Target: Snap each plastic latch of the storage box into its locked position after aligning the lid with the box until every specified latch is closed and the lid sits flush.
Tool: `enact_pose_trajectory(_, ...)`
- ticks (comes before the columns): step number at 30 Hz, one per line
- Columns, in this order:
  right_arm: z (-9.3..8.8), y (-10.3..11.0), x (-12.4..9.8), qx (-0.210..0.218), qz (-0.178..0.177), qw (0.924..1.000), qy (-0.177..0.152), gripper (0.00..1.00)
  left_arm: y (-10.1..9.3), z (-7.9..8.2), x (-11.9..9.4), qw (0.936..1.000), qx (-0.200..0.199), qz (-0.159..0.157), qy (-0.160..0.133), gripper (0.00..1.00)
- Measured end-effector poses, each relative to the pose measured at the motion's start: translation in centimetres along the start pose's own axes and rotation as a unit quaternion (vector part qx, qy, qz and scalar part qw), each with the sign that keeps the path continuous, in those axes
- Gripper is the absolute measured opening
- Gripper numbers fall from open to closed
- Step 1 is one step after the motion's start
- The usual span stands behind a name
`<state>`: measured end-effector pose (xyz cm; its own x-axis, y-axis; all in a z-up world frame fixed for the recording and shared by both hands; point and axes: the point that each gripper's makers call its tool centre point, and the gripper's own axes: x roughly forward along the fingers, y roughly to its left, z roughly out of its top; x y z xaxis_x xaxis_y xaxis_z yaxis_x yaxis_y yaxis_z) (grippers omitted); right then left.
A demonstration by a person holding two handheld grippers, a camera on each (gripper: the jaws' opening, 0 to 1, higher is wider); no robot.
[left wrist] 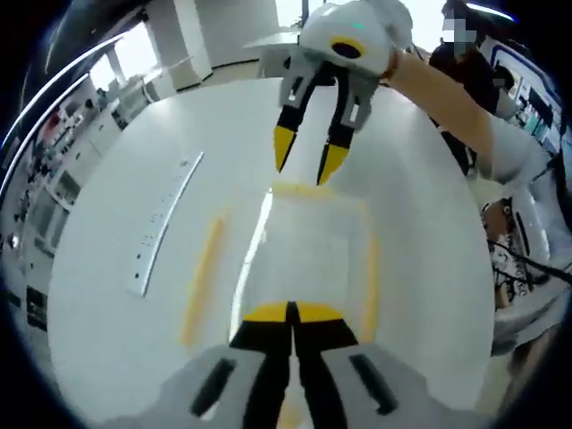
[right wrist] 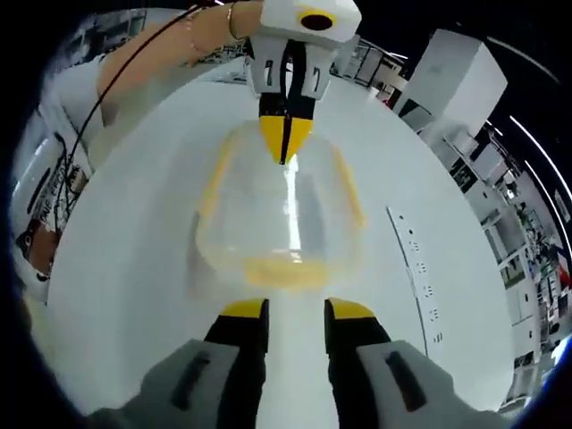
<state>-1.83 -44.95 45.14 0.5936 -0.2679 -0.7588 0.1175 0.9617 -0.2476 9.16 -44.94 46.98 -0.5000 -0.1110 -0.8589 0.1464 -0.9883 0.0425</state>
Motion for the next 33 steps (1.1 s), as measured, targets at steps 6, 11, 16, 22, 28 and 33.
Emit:
enact_pose_trajectory(6,1.0,0.5,0.9,0.03,0.027,0.9988,-0.027,0.02,-0.2,-0.1,0.1,0.9989,-0.032,-0.006,0.033,0.0)
enact_pose_trajectory(11,0.7,0.4,1.4,0.023,0.027,0.9993,-0.015,0.0,-0.7,-0.2,0.2,0.9981,-0.03,-0.004,0.053,0.0)
enact_pose_trajectory(16,0.8,0.7,1.4,0.028,0.032,0.9987,-0.029,0.0,-1.4,-0.5,0.1,0.9973,-0.039,-0.003,0.061,0.0)
enact_pose_trajectory(22,0.9,1.1,1.5,0.034,0.028,0.9987,-0.026,0.0,-1.9,-0.7,0.1,0.997,-0.05,0.002,0.058,0.0)
enact_pose_trajectory(28,1.0,1.4,1.6,0.039,0.032,0.9985,-0.024,0.0,-2.0,-0.7,0.0,0.997,-0.056,0.004,0.054,0.0)
enact_pose_trajectory(33,1.1,1.6,1.7,0.042,0.026,0.9986,-0.021,0.0,-2.1,-0.6,0.1,0.9965,-0.058,0.004,0.061,0.0)
